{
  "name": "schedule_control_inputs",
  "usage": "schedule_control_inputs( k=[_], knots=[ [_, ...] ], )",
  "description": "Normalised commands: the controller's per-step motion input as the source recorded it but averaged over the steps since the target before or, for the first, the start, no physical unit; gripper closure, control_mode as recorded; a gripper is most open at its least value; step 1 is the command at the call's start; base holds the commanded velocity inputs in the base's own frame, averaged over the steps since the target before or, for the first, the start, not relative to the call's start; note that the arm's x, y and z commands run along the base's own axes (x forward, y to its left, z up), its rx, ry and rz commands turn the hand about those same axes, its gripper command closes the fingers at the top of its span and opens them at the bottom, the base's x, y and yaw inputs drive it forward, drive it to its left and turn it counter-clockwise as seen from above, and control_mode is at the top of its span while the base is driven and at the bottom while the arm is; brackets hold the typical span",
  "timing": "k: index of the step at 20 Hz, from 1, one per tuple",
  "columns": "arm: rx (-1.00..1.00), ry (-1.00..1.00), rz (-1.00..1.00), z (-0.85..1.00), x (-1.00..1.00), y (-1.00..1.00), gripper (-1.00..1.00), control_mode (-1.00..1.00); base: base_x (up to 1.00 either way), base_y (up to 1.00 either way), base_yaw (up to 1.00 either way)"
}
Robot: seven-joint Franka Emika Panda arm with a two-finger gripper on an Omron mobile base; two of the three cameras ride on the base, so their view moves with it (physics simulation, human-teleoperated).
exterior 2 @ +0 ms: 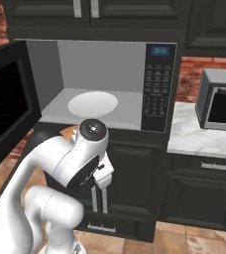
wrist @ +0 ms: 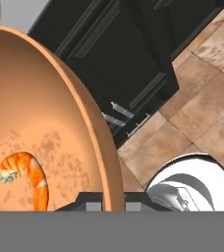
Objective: Remove the pear from the bowl and place it on the small plate. Then place the bowl with only the shrimp in the microwave, close the door, and press the start button to microwave the shrimp.
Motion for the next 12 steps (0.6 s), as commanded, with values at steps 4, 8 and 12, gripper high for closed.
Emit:
schedule_control_inputs(
  k=[4,8,12],
  knots=[
    [0.00,0.00,0.00,0.00,0.00,0.00,1.00,1.00,0.16,0.00,0.02],
    [0.00,0.00,0.00,0.00,0.00,0.00,1.00,1.00,0.11,0.00,0.05],
    [0.00,0.00,0.00,0.00,0.00,0.00,1.00,1.00,0.10,-0.01,0.06]
  ],
)
